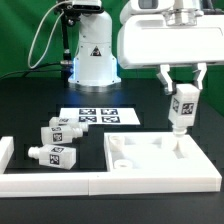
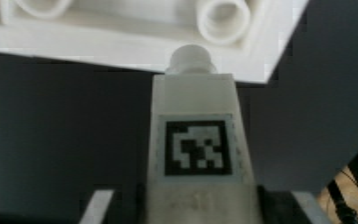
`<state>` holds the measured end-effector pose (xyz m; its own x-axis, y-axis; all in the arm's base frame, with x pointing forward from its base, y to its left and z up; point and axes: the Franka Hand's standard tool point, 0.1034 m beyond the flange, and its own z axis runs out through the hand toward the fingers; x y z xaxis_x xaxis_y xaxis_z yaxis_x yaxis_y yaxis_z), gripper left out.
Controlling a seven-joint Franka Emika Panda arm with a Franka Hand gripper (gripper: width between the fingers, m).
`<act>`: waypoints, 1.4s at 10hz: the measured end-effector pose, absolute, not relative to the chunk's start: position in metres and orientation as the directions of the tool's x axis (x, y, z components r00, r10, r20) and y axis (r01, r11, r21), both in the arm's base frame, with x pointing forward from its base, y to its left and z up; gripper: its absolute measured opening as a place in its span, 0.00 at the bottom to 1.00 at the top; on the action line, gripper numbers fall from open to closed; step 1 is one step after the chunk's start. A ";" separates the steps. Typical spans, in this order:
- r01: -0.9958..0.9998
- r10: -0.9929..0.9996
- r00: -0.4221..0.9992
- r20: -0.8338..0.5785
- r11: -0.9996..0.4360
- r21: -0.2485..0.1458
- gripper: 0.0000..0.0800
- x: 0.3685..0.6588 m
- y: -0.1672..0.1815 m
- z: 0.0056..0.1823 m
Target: Assemble one leg
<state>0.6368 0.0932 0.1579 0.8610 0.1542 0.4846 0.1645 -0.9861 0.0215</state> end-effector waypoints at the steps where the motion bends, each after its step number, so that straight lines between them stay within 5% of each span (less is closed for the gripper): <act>1: 0.163 0.153 0.862 0.483 -0.986 0.022 0.36 0.635 0.092 0.156; 3: 0.164 0.155 0.854 0.497 -0.986 0.026 0.36 0.636 0.093 0.154; 8: 0.174 0.171 0.828 0.535 -0.984 0.046 0.36 0.643 0.097 0.117; 14: 0.198 0.188 0.835 0.517 -0.980 0.037 0.36 0.632 0.112 0.110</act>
Offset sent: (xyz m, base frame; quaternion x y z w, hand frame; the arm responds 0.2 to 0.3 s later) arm -0.0065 0.0006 -0.0233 -0.0177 0.0583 -0.0232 0.9979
